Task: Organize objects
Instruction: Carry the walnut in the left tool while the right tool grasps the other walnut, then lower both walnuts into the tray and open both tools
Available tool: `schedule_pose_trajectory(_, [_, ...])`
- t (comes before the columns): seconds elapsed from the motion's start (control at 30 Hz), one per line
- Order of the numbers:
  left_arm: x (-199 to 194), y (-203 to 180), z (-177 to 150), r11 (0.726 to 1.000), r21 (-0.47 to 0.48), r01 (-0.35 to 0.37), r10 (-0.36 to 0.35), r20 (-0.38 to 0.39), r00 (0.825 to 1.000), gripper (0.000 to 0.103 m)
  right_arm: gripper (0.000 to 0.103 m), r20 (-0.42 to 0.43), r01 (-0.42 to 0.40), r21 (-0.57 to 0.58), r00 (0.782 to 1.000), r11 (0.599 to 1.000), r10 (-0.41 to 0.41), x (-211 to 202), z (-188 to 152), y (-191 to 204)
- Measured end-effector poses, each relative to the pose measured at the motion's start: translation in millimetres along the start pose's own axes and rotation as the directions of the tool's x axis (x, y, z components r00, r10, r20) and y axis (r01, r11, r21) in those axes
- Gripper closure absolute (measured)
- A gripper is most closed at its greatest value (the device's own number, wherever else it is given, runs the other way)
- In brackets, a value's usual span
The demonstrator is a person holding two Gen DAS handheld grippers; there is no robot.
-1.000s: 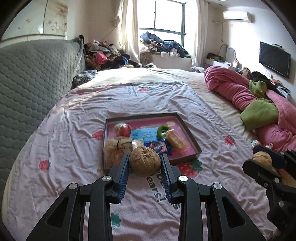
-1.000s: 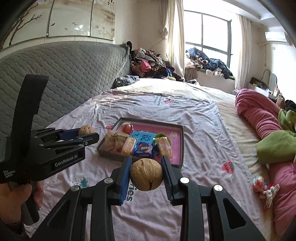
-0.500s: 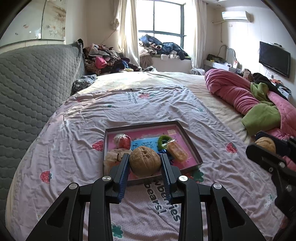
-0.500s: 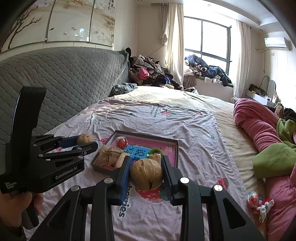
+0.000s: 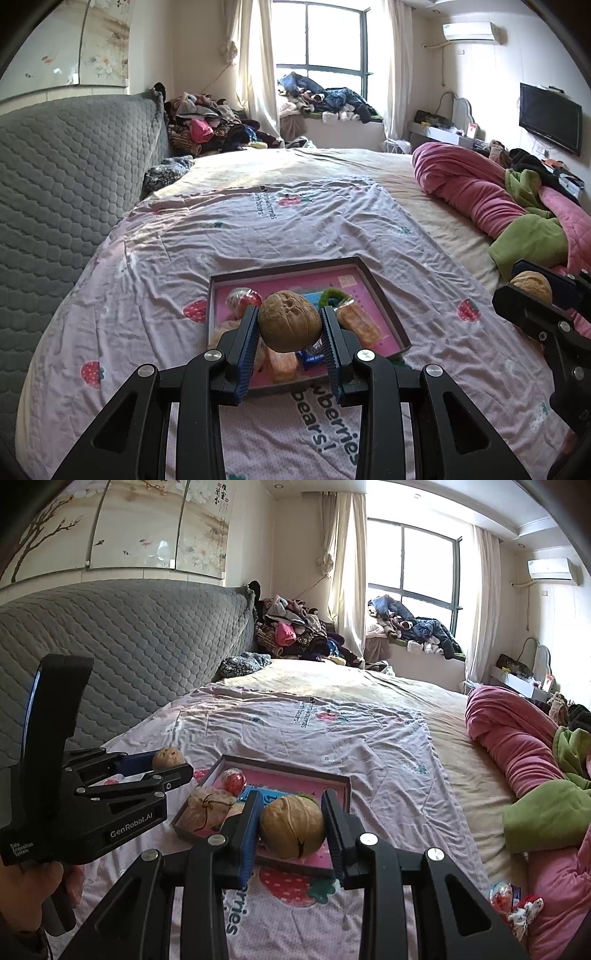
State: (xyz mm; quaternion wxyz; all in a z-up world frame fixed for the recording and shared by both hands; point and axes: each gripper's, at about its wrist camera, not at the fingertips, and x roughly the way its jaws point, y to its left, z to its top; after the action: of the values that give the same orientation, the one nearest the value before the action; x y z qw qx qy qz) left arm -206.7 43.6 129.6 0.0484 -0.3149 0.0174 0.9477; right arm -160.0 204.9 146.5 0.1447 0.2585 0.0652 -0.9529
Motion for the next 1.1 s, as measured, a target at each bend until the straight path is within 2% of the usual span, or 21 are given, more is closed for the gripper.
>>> schedule_pose_trajectory(0.53, [70.3,-0.8,16.7,1.000,0.004,0.008,-0.008,-0.027,1.000,0.069,0.070,0.024,-0.005,-0.011,1.000,1.000,0.005,57.7,24.2,-16.9])
schedule_pose_trajectory(0.83, [136.7,-3.8,-0.6,1.000,-0.018,0.019,-0.020,-0.085,0.996,0.069,0.070,-0.025,-0.016,0.014,1.000,1.000,0.017,116.4,5.2,-25.1])
schedule_pose_trajectory(1.1, [183.5,-2.7,-26.6,1.000,-0.020,0.019,-0.022,-0.127,0.992,0.069,0.070,-0.082,-0.043,0.022,0.996,0.999,0.045,164.7,-26.6,-18.7])
